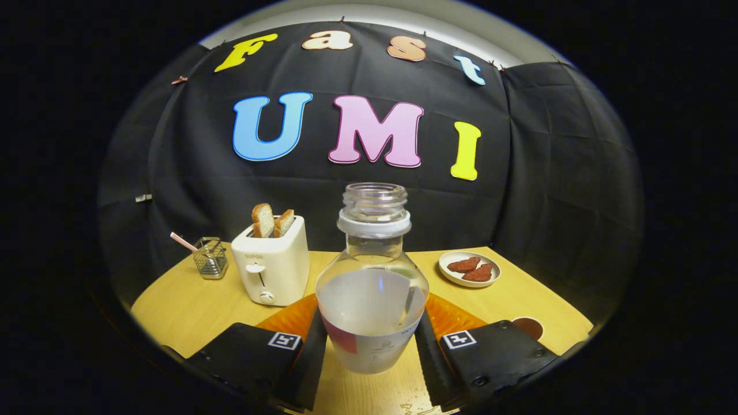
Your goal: Take the bottle from table, then pour the juice into the cup, finally place the bottle on the coaster
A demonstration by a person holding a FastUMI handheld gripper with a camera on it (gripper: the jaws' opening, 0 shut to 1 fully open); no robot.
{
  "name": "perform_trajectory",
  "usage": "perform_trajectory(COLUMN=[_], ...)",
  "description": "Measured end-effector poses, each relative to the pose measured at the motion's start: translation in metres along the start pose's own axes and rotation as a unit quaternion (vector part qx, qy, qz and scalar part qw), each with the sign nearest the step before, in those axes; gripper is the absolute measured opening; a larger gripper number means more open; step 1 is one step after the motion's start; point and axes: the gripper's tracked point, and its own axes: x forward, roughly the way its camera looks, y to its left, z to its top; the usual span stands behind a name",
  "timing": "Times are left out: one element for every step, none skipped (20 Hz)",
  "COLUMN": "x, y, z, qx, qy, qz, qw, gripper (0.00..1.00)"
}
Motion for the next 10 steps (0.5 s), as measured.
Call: perform_trajectory(x=[0.007,0.014,0.021,0.028,0.036,0.044,0.052,0.06,0.068,0.078], y=[0.001,0.002,0.004,0.007,0.006,0.006,0.005,0.002,0.0,-0.002], z=[-0.004,-0.007,-0.011,-0.013,-0.017,-0.021,-0.025,-0.029,-0.032,-0.036], qx=[-0.011,-0.021,-0.03,-0.037,-0.039,-0.035,-0.035,-0.039,-0.041,-0.04], qy=[0.003,0.003,0.003,0.003,0.004,0.005,0.008,0.009,0.011,0.012], qz=[-0.004,-0.007,-0.011,-0.014,-0.019,-0.027,-0.035,-0.042,-0.046,-0.045], qw=[1.0,1.0,0.999,0.999,0.999,0.999,0.999,0.998,0.998,0.998], gripper=[0.74,0.74,0.74,0.74,0.74,0.74,0.74,0.74,0.74,0.74])
